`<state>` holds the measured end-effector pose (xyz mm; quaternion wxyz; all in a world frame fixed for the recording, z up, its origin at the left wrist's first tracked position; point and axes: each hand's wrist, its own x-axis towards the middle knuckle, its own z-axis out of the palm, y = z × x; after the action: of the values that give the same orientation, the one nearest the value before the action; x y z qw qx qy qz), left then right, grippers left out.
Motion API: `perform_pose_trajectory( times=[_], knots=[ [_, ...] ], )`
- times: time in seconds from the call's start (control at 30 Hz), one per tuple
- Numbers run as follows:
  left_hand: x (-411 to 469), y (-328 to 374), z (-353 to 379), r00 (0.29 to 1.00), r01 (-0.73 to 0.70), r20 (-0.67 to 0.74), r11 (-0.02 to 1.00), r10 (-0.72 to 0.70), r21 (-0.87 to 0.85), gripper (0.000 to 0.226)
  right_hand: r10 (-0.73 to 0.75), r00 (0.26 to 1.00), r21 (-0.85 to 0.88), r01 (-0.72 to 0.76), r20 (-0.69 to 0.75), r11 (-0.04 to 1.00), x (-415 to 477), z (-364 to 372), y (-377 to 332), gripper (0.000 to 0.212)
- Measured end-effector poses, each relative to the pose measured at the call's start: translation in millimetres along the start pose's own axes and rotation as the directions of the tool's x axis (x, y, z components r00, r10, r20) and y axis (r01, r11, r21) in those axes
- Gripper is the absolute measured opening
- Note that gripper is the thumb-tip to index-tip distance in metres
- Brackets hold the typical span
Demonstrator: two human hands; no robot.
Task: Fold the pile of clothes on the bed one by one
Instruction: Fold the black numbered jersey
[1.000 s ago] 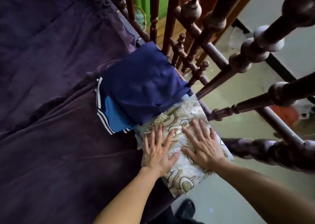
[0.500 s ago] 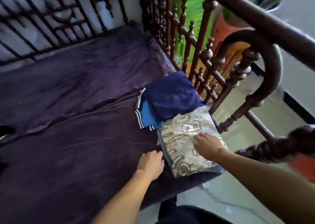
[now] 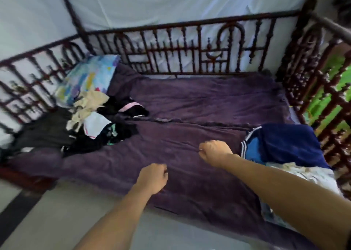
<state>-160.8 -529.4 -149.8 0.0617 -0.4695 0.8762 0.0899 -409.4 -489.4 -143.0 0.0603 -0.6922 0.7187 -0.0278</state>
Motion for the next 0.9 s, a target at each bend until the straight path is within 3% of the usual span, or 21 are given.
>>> perform_pose_trajectory(
  times=[0.17,0.5,0.63,0.9],
  knots=[
    [-35,-115,-19,0.988,0.136,-0.066,0.990,-0.139,-0.038,0.024,-0.119,0.992,-0.026,0.118,-0.030,0.993,72,-9,-111,0.029],
    [-76,-370,-56,0.956,0.290,-0.037,0.957,-0.290,-0.013,0.026,-0.170,0.985,0.073,0.169,0.016,0.983,202,19,-341,0.024],
    [-59,-437,-63,0.949,0.309,-0.054,0.950,-0.311,-0.041,0.027,-0.202,0.979,0.071,0.200,0.023,0.977,250,25,-387,0.026],
    [19,-548,-51,0.945,0.325,0.054,0.945,-0.323,-0.042,0.032,-0.151,0.981,0.073,0.142,0.124,0.987,371,81,-424,0.030]
  ],
)
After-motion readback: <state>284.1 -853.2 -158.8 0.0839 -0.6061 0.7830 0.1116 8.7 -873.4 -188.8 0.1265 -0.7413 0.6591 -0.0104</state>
